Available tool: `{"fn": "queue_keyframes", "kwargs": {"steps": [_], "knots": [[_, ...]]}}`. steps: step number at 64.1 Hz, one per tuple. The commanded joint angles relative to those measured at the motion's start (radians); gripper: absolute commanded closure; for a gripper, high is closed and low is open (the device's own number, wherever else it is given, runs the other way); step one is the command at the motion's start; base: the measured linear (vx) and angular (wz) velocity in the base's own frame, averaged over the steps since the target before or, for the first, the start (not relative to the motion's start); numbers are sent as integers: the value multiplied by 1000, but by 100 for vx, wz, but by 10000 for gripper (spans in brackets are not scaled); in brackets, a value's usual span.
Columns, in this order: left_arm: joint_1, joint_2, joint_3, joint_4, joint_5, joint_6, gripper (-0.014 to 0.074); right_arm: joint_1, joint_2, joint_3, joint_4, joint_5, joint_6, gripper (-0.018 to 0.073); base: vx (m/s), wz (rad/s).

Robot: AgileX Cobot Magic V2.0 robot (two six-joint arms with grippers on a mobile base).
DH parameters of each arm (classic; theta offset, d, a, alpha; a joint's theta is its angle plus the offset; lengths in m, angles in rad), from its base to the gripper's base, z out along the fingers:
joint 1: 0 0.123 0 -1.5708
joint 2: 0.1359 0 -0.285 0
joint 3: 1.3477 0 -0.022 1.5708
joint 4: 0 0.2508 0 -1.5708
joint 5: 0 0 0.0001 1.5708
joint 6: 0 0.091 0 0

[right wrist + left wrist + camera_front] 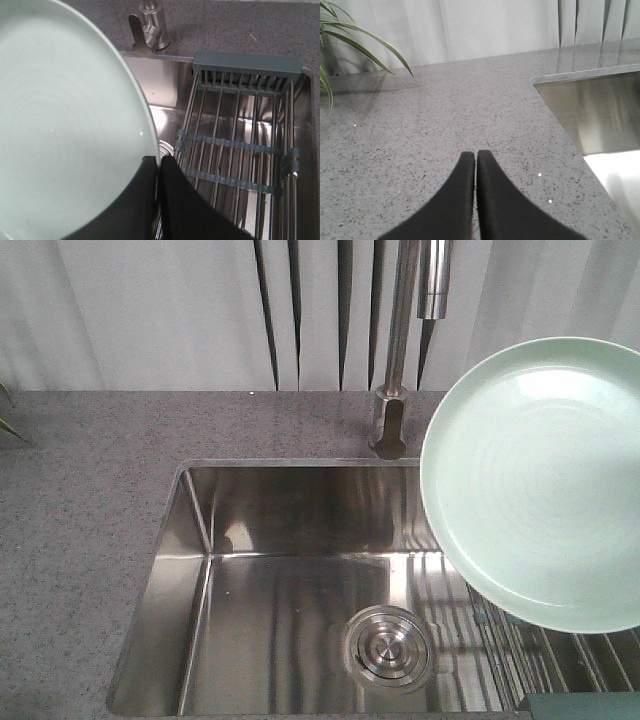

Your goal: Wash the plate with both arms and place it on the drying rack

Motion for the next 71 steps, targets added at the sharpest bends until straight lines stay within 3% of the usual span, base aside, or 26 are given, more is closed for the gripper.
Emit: {"fn": "queue_keyframes", "kwargs": {"steps": [1, 71], "knots": [[-6, -14, 24, 2, -65, -2, 603, -7, -6, -22, 46, 9, -6, 566, 0, 0], [-6, -14, 24, 2, -65, -2, 603, -7, -6, -22, 46, 9, -6, 566, 0, 0]]}}
